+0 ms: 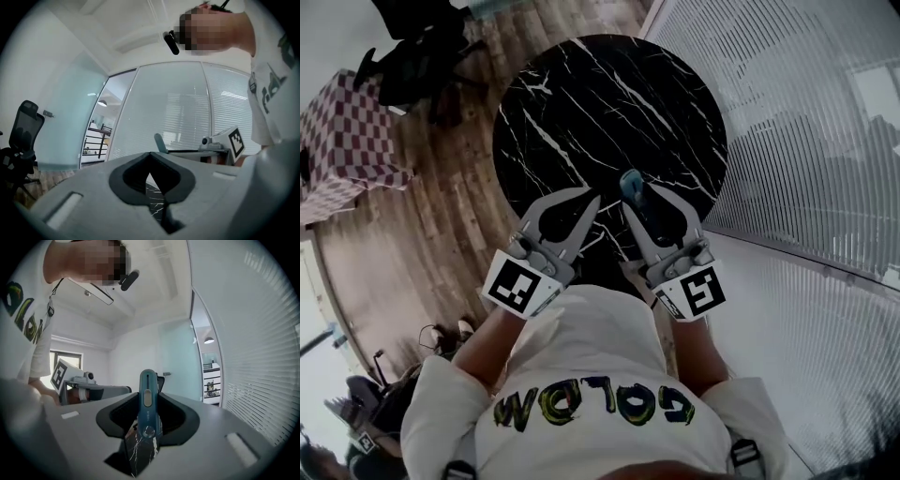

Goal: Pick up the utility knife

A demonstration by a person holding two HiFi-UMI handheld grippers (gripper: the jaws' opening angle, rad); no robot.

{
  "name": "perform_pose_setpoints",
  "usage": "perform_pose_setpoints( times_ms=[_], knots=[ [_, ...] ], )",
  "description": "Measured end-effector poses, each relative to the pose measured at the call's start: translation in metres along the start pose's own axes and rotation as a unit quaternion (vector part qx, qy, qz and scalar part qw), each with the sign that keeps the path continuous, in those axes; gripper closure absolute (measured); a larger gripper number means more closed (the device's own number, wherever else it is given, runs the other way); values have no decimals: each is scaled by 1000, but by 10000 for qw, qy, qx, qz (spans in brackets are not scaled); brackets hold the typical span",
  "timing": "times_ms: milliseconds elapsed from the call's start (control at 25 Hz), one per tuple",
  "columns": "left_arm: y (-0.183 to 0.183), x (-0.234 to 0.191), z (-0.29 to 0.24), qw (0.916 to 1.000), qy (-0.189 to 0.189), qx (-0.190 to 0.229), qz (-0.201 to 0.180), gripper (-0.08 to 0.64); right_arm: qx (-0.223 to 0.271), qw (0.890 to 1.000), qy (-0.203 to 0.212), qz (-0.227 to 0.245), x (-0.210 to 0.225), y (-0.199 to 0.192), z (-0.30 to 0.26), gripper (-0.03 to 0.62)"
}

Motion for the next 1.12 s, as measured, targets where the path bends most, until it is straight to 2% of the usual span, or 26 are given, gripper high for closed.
perform_pose_setpoints(
  times_ms=[320, 600, 1120],
  knots=[
    [29, 16, 2, 9997, -86, 141, -157, 557, 542, 9984, -18, 182, -23, 29, 21, 462],
    [55, 29, 6, 9992, -56, 348, -184, 557, 906, 9958, -64, 141, -33, 49, 38, 462],
    [75, 33, 11, 9988, 79, 477, -56, 557, 1086, 9940, -73, 59, -42, 64, 56, 462]
  ],
)
Point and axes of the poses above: the fingertips, and each gripper's own axes: z backward along the fingers, x to its right, y out of its top, the point moved 7 cm from there along z, backward along the fingers, and after that the axes turned 15 degrees about -z, right-handed, at the moved point
